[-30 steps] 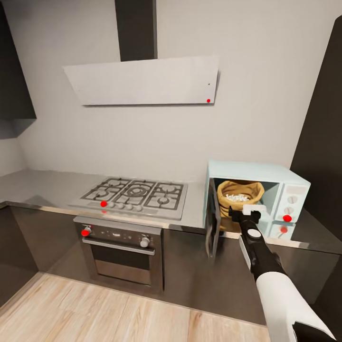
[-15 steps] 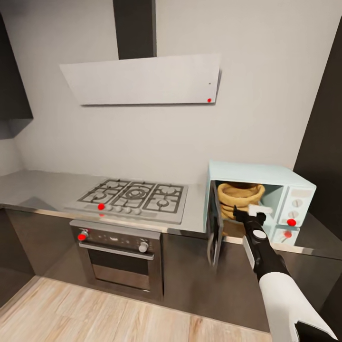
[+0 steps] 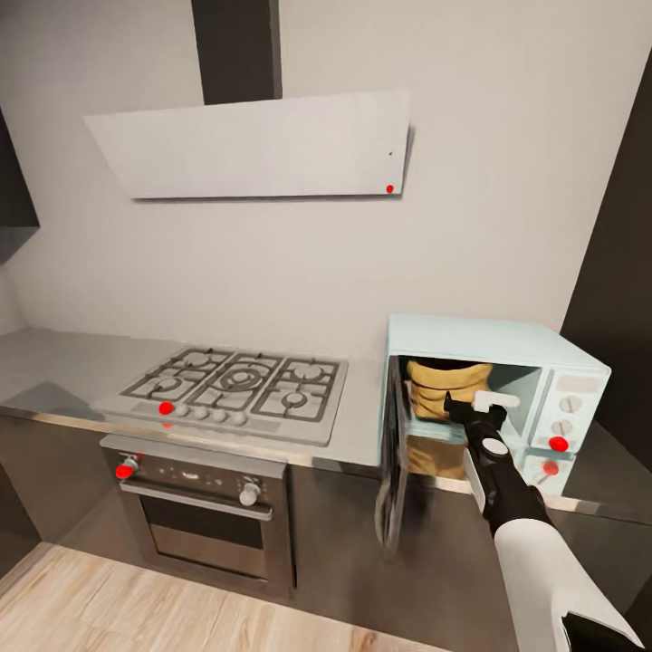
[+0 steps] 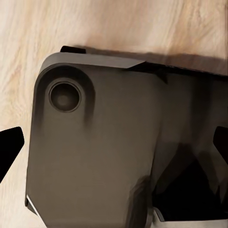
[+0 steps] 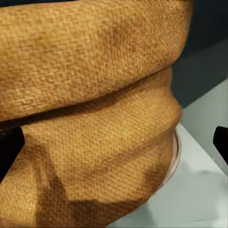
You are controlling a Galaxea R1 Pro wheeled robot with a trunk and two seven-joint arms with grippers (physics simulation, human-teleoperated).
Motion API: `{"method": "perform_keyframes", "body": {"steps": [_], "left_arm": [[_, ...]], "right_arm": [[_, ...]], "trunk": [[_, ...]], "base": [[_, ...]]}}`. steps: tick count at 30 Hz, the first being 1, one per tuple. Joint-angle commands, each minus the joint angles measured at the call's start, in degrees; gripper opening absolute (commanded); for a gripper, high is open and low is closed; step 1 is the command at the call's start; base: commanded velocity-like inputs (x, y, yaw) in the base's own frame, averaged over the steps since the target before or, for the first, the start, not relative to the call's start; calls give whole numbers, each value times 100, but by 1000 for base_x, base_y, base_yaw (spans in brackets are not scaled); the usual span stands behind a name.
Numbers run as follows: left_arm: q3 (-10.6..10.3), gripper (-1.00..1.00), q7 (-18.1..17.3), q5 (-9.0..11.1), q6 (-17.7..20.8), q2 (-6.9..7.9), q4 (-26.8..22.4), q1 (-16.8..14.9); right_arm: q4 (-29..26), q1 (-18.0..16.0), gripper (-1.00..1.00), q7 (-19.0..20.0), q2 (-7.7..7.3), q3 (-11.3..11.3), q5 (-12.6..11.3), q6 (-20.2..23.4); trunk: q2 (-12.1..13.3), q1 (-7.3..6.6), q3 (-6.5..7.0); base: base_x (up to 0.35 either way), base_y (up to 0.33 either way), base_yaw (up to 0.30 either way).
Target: In the kitchen, take the popcorn bag from the countertop, put it into the microwave, and heat it until the popcorn is cooked so the cooked popcorn ends up inside the bag.
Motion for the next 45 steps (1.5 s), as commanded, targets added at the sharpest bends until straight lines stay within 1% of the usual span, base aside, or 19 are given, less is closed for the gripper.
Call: {"method": "perform_keyframes", "body": {"steps": [1,15,22,44,45], "left_arm": [[19,100,-7,42,-7,-3,-8,0],[17,100,-8,42,-7,-1,-8,1],[17,100,-9,42,-14,4,-8,1],[17,100,0,51,-33,-4,1,4],[17,100,0,51,-37,-4,0,2]], "right_arm": [[5,-5,100,-2,7,-17,52,-18],[5,-5,100,-7,7,21,90,-18],[-4,-6,100,40,23,31,122,-3],[-98,-5,100,51,49,42,139,78],[-394,-5,100,70,63,42,130,519]], "trunk": [[-3,2,-6],[-3,2,-6],[-3,2,-6],[-3,2,-6],[-3,2,-6]], "base": [[157,-105,0],[119,-41,0],[0,0,0],[-320,0,0],[-327,0,0]]}}
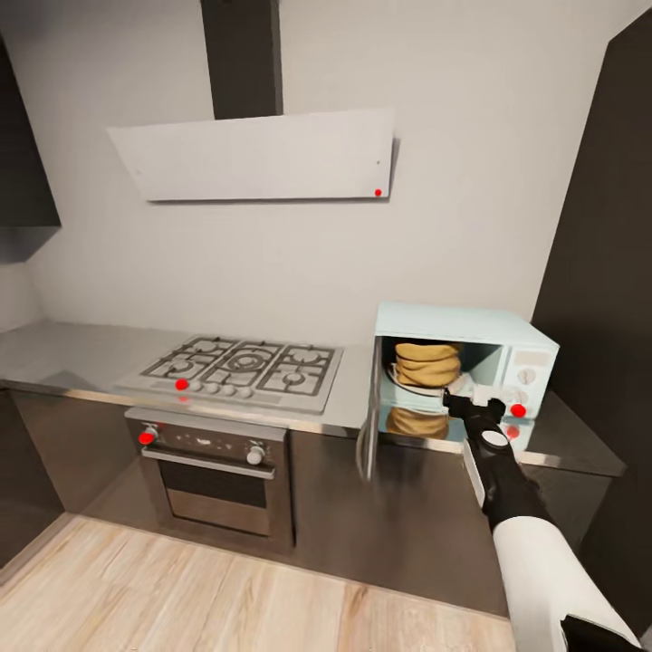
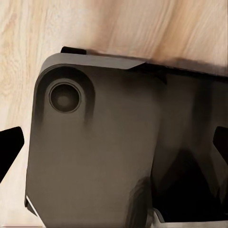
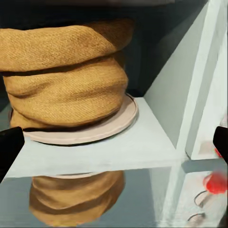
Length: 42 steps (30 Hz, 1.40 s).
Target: In the kitchen, take the popcorn bag from the countertop, put it into the microwave, and heat it until the popcorn is cooked so the cooked popcorn ends up inside the bag.
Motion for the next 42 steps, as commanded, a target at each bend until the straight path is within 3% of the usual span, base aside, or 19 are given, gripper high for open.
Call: {"method": "perform_keyframes", "body": {"steps": [1,5,8,11,13,16,18,20,22,24,28,30,32,34,40,42], "left_arm": [[17,100,-6,38,-9,-2,-8,0],[17,100,-4,41,-11,-7,-7,0],[17,100,9,38,-11,-10,-7,2],[17,100,13,41,-11,-10,-7,1],[17,100,24,45,-11,-10,-7,-1],[25,100,34,46,-17,-10,-14,2],[26,100,37,46,-15,-7,-15,0],[26,100,38,47,-13,-3,-16,2],[23,100,38,45,-13,-2,-16,2],[19,100,38,40,-18,2,-27,0],[5,100,38,31,-19,13,-69,0],[-5,100,38,18,-24,16,-101,0],[-8,100,41,8,-27,29,-136,3],[-14,100,46,0,-18,76,-406,2],[-11,100,48,-6,8,119,-590,2],[-9,100,48,-2,3,115,-562,2]], "right_arm": [[-366,-2,100,8,15,-16,49,608],[-1061,18,100,46,21,-16,-7,1787],[-1638,263,100,233,23,-14,-11,2344],[-2202,434,100,327,23,-8,10,3231],[-2296,632,100,342,24,0,31,3607],[-2135,1267,100,346,60,196,35,3883],[-1581,1593,100,344,107,292,29,3885],[-477,1711,100,335,71,306,69,3690],[505,1740,100,300,52,305,71,3140],[1687,1750,100,254,39,321,54,2250],[3557,1753,100,235,29,342,49,1054],[4366,1754,100,243,-72,344,38,560],[4784,1765,100,258,-144,344,27,220],[4941,1989,100,273,-203,344,23,22],[4982,2447,100,260,-191,321,-10,-6],[4983,2751,100,271,-167,305,-21,-73]], "trunk": [[-4,-3,-7],[-4,-3,-7],[-4,-3,-7],[-4,-3,-7],[-4,-3,-7],[-4,-3,-7],[-4,-3,-7],[-4,-3,-7],[-4,-3,-7],[-4,-3,-7],[-4,-3,-7],[-4,-3,-7],[-4,-3,-7],[-4,-3,-7],[-4,-3,-7],[-4,-3,-7]], "base": [[-327,0,0],[-327,0,0],[-327,0,0],[-327,0,0],[-327,0,0],[-327,0,0],[-328,0,0],[-329,0,0],[-319,0,0],[-296,0,0],[-162,0,0],[-22,0,0],[-7,0,0],[-2,0,0],[0,0,0],[0,0,0]]}}
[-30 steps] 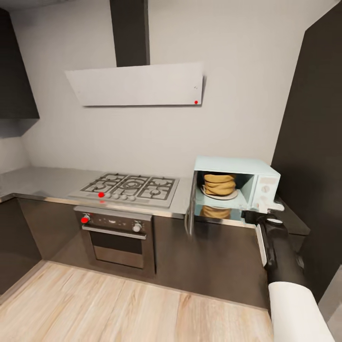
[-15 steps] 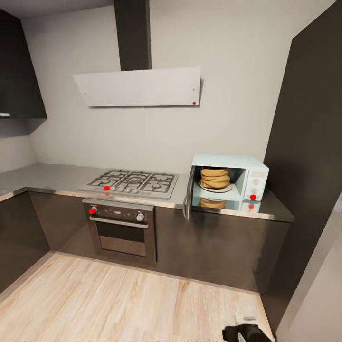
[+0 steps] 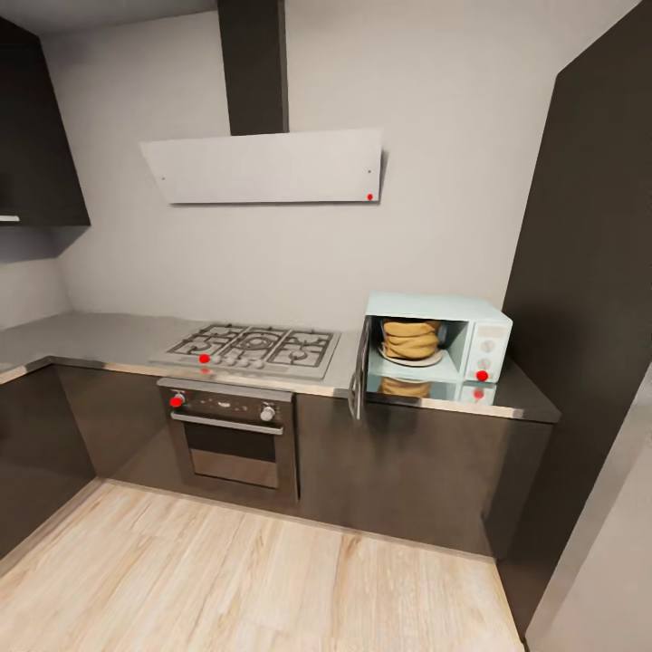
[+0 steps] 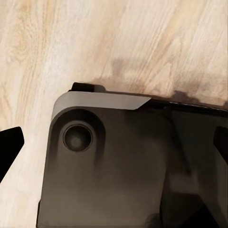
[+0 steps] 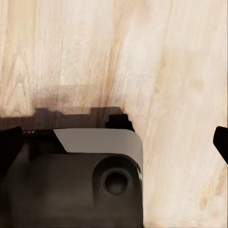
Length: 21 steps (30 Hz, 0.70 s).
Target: In the kitchen, take the popcorn bag from the countertop, put it into the microwave, and heat it until the popcorn is cooked so the cooked popcorn ends up inside the bag.
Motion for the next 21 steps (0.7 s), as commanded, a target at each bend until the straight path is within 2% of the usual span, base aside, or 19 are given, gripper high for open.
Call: {"method": "perform_keyframes", "body": {"steps": [1,3,6,17,21], "left_arm": [[15,100,0,42,-9,-7,1,2],[16,100,5,48,-12,-12,11,1],[16,100,5,47,-6,-14,13,1],[16,100,1,69,-21,-22,21,2],[26,100,4,77,-21,-24,22,1]], "right_arm": [[10,94,100,-5,8,-42,67,-75],[12,258,100,15,19,-54,52,-465],[12,300,100,19,27,-62,18,-606],[19,310,100,15,46,-63,18,-603],[14,310,100,18,42,-63,18,-598]], "trunk": [[-4,0,-4],[-4,0,-4],[-4,0,-4],[-4,0,-4],[-4,0,-4]], "base": [[0,0,0],[0,0,-90],[0,0,-212],[0,0,-251],[0,0,-104]]}}
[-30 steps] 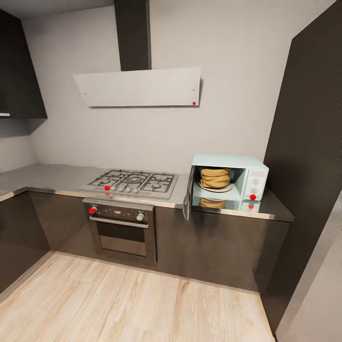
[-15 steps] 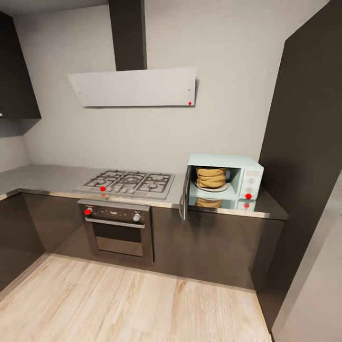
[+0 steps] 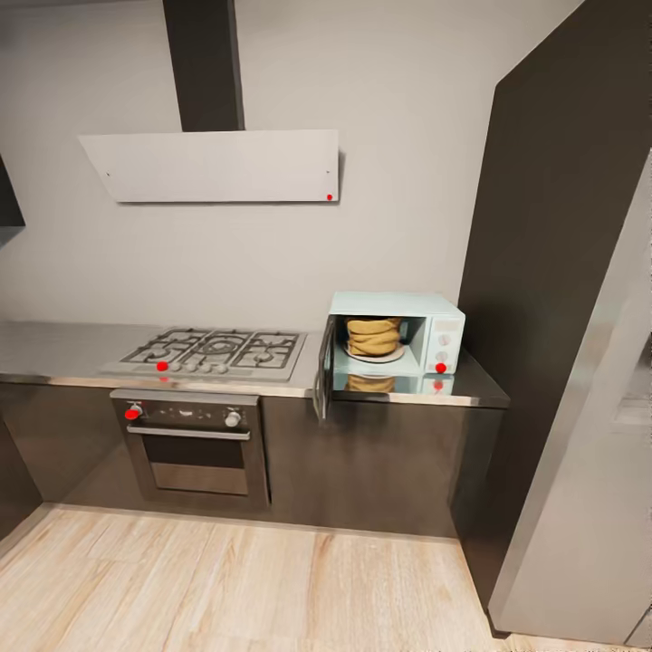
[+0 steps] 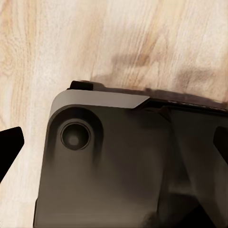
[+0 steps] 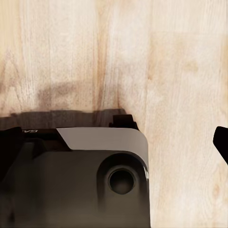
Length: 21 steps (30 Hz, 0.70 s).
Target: In the kitchen, take the popcorn bag from the countertop, put it into the microwave, and heat it until the popcorn is cooked so the cooked popcorn ends up inside the bag.
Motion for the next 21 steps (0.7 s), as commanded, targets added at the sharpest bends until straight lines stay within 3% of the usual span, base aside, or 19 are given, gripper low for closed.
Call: {"method": "perform_keyframes", "body": {"steps": [1,9,21], "left_arm": [[23,100,1,40,1,-5,-7,1],[33,100,-2,47,32,-15,45,2],[24,100,-6,39,46,-1,72,2]], "right_arm": [[18,-8,100,-16,-7,-49,57,-32],[17,-8,100,-8,-15,-49,65,-31],[22,-8,100,-8,-14,-49,74,-36]], "trunk": [[-4,0,-6],[-4,0,-6],[-4,0,-6]], "base": [[0,0,-33],[31,0,-6],[303,0,0]]}}
